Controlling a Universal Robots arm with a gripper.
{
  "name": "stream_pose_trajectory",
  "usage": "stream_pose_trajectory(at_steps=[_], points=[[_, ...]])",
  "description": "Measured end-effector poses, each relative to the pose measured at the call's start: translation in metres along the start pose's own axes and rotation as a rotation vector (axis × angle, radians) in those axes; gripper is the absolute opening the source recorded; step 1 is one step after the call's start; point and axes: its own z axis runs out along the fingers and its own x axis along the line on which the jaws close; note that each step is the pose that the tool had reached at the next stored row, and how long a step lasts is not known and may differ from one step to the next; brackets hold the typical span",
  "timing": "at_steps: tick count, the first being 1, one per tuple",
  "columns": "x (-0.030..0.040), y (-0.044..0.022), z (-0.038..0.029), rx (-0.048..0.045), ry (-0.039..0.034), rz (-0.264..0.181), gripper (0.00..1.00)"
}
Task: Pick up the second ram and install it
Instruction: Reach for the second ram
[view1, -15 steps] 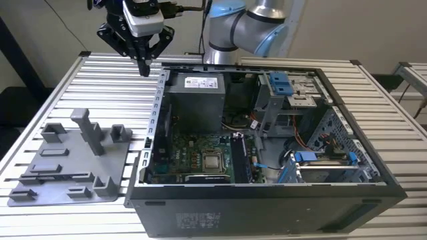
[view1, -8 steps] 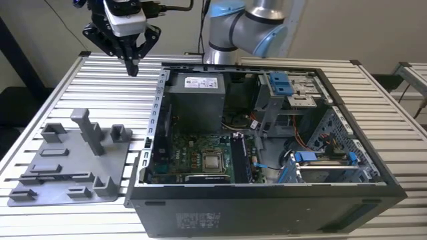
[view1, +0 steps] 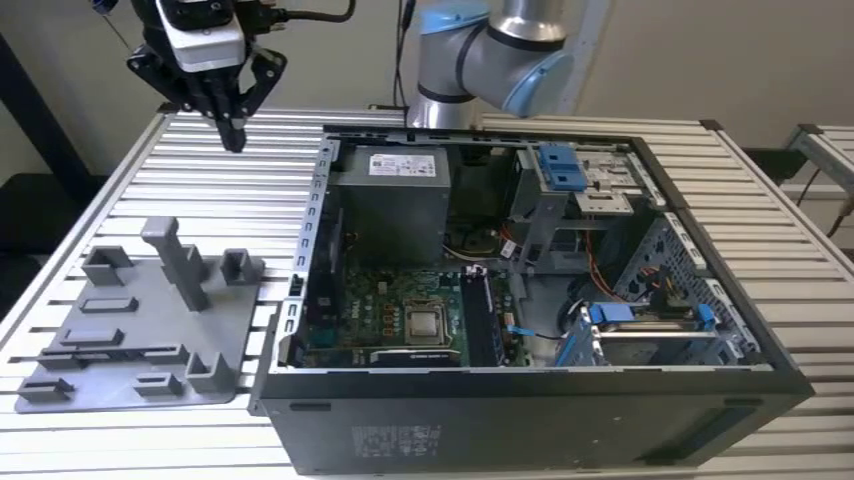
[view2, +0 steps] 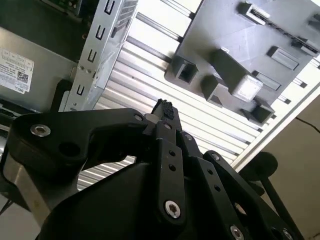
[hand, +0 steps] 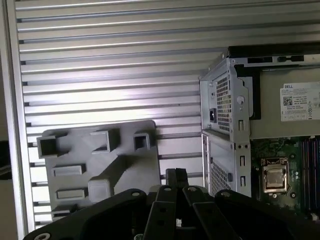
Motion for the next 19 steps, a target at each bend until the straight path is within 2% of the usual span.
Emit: stream_pose_trajectory(at_steps=[9, 19], points=[[0.0339, -0.0028, -0.0004, -0.0001, -0.0001, 0.001, 0.11], [0.0662, -0.0070, -0.0008, -0.0001, -0.0001, 0.001, 0.11]])
